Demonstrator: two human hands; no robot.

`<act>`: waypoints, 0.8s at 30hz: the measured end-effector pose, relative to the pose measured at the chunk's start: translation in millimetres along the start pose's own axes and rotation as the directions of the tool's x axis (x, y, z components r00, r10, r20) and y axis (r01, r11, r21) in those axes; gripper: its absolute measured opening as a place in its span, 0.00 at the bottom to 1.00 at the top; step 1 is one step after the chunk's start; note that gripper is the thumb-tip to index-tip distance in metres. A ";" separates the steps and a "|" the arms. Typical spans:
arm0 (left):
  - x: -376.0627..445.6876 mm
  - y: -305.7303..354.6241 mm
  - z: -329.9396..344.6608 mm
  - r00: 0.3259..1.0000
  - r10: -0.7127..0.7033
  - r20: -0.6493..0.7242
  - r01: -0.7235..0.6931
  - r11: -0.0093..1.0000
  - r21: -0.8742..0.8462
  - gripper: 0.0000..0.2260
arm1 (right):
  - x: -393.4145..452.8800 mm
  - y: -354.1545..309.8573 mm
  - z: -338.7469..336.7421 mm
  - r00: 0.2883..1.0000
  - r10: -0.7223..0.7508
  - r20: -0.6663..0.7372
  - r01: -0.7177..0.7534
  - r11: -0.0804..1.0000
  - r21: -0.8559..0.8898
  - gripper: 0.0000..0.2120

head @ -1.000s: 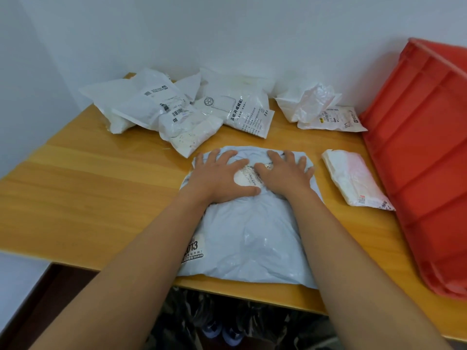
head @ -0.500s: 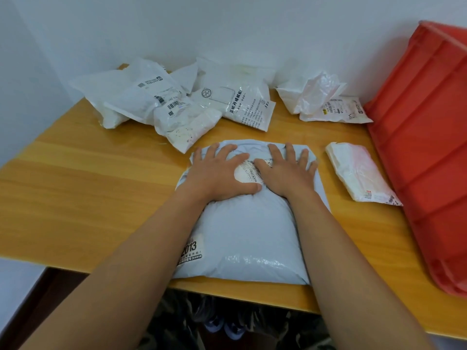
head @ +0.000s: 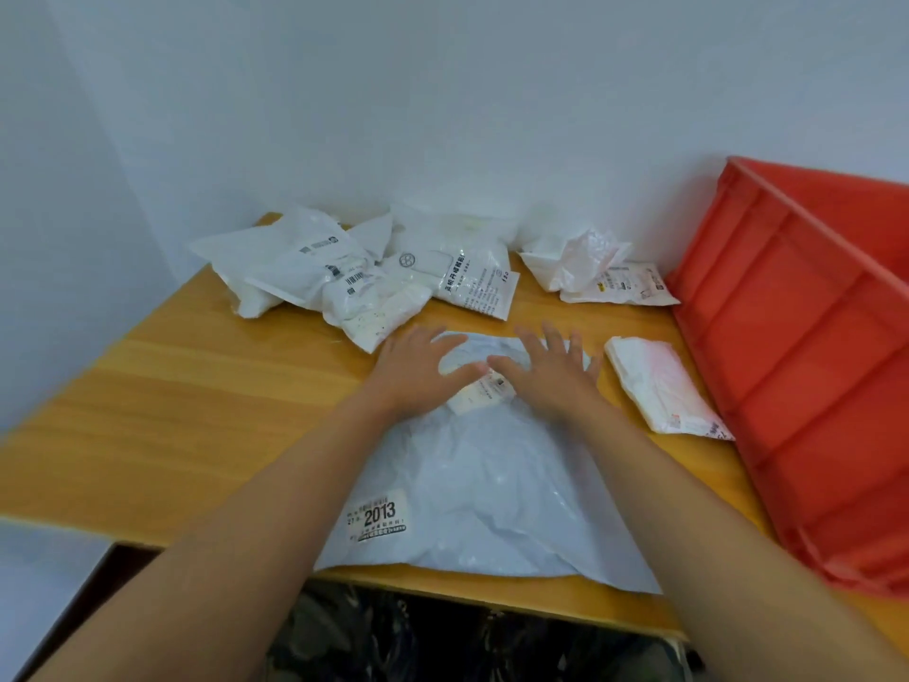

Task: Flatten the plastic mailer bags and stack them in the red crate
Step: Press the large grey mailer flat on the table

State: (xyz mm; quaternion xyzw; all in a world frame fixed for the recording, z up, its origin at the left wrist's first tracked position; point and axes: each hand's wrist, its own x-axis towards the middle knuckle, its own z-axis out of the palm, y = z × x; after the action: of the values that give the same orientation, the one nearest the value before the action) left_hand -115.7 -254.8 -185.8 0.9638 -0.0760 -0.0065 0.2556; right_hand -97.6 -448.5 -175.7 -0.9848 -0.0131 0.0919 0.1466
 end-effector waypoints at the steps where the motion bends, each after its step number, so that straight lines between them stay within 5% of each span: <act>1: -6.7 0.7 -6.9 0.998 0.044 -0.039 -0.043 0.999 0.023 0.44 | -11.1 1.0 -6.7 0.997 -0.076 0.010 0.076 0.997 0.005 0.37; 4: -46.7 1.5 -10.7 0.984 0.176 0.024 -0.177 0.980 0.089 0.44 | -57.3 11.7 -11.6 0.940 -0.313 0.137 0.316 0.949 0.002 0.42; 8: -89.6 -2.3 13.1 0.963 0.102 0.250 -0.157 0.965 0.208 0.43 | -92.7 30.3 17.1 0.875 -0.391 0.284 0.441 0.887 -0.138 0.49; 16: -90.4 -5.1 32.5 0.974 0.079 0.214 -0.153 0.923 0.352 0.45 | -93.2 38.3 46.9 0.891 -0.422 0.167 0.451 0.865 -0.222 0.50; 21: -91.1 -0.4 19.1 0.967 0.044 0.253 -0.095 0.977 0.193 0.48 | -97.1 33.7 37.5 0.890 -0.405 0.209 0.440 0.883 -0.163 0.52; 24: -88.5 0.5 -1.9 0.998 -0.065 0.024 0.067 0.995 -0.078 0.35 | -101.9 32.9 17.9 0.941 -0.313 0.127 0.322 0.945 -0.057 0.50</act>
State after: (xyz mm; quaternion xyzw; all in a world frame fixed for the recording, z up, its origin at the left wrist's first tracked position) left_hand -203.2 -240.9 -186.2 0.9549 -0.0466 -0.0281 0.2921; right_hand -201.0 -480.2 -184.0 -0.9678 -0.1837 0.1235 0.1204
